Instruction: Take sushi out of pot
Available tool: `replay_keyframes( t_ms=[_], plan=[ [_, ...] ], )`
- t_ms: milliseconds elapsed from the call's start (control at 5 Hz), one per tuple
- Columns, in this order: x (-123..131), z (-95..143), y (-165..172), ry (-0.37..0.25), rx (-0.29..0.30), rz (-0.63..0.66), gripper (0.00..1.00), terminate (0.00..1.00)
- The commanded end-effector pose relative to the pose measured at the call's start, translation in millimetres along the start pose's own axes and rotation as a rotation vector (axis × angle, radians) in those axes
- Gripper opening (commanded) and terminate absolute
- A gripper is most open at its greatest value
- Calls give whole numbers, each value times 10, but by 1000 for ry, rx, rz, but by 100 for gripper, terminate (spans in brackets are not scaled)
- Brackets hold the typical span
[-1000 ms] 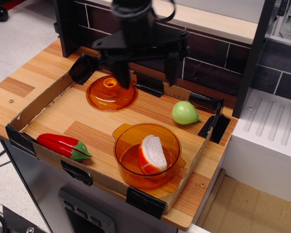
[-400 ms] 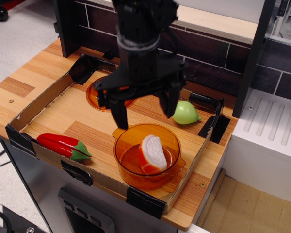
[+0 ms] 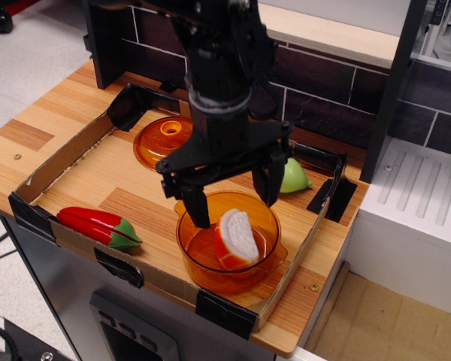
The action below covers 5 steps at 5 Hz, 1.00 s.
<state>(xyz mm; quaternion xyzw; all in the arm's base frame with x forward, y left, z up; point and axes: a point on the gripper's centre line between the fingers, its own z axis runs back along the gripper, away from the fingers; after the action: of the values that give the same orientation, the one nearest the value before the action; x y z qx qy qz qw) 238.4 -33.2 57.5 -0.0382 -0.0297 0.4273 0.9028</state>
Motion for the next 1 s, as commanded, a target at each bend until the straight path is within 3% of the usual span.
replay_keyframes(
  t_ms=[0,800],
  plan=[
    [-18,-80,-52,13,-15,19,100,0],
    [-6,-382,11,-16,55,-11,100,0]
  ],
)
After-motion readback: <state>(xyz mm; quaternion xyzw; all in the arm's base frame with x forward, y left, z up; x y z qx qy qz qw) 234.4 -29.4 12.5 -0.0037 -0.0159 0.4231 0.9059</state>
